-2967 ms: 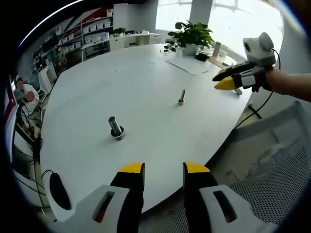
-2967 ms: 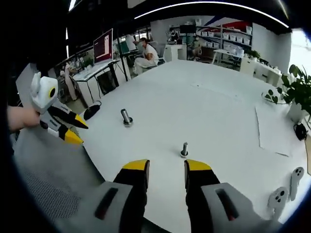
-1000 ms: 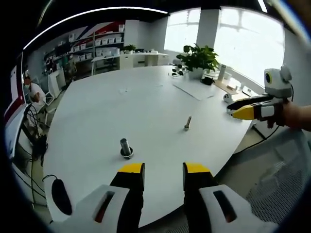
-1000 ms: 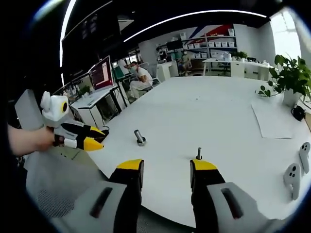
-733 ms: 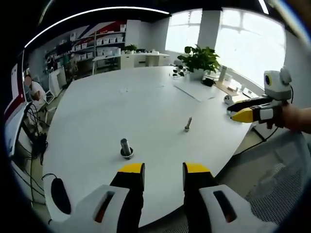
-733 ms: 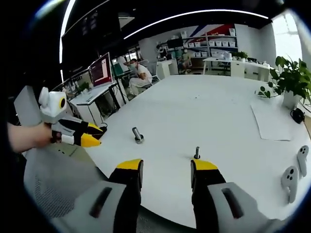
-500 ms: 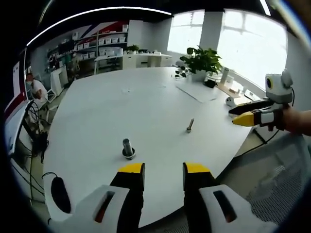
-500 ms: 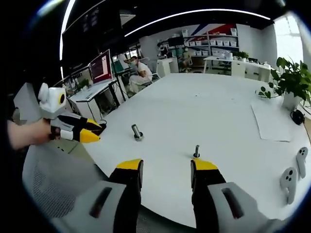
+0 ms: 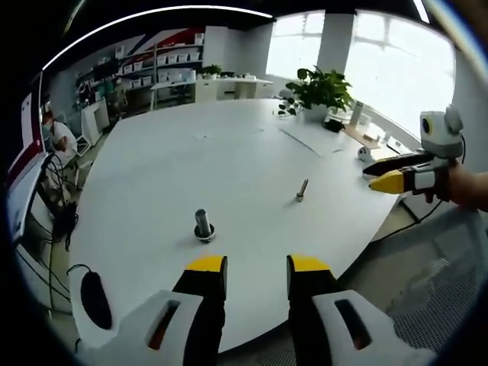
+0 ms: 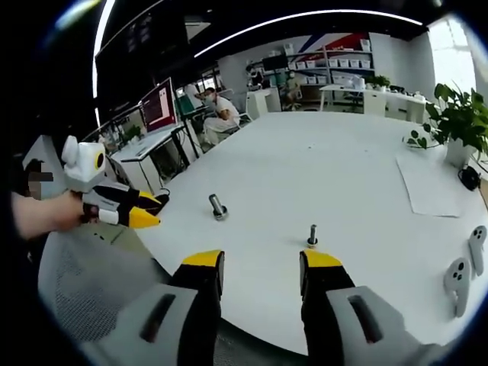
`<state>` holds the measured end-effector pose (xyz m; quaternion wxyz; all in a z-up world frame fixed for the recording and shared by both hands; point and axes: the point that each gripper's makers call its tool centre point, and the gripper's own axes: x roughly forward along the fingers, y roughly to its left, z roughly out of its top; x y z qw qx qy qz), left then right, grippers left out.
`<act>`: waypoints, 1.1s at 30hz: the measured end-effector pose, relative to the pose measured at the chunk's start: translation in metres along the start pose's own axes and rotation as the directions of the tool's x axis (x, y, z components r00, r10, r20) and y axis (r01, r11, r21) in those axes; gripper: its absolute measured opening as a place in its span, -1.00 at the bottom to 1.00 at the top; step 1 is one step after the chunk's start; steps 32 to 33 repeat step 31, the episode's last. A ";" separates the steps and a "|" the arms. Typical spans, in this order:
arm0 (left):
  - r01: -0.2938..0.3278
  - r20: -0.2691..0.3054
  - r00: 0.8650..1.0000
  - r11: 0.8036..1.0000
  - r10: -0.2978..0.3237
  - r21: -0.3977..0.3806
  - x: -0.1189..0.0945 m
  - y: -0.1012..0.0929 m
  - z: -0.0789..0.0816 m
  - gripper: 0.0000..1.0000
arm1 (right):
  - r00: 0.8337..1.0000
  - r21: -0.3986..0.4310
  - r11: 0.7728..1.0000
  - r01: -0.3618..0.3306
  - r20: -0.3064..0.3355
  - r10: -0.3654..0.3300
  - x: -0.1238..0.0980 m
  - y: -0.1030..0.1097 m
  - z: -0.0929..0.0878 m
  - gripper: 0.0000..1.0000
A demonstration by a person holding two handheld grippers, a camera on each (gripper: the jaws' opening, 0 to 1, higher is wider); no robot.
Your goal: Place the washer onto the threaded stud by aligning its center hole with the stud, sliding it down to the base, and recovering from edge contact or off-axis alignment until the washer reaches the visible bottom stop.
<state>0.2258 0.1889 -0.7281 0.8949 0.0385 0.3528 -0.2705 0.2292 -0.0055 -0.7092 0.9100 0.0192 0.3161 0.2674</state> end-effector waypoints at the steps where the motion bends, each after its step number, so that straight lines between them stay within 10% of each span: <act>1: -0.001 0.000 1.000 1.000 0.001 0.000 0.000 0.000 0.000 -0.41 | 1.000 0.001 1.000 0.001 0.004 -0.001 0.000 0.000 0.001 -0.16; 33: -0.005 -0.017 1.000 1.000 0.005 0.005 0.000 0.001 -0.003 -0.42 | 0.999 -0.014 1.000 -0.004 -0.034 0.003 0.002 0.002 -0.006 -0.17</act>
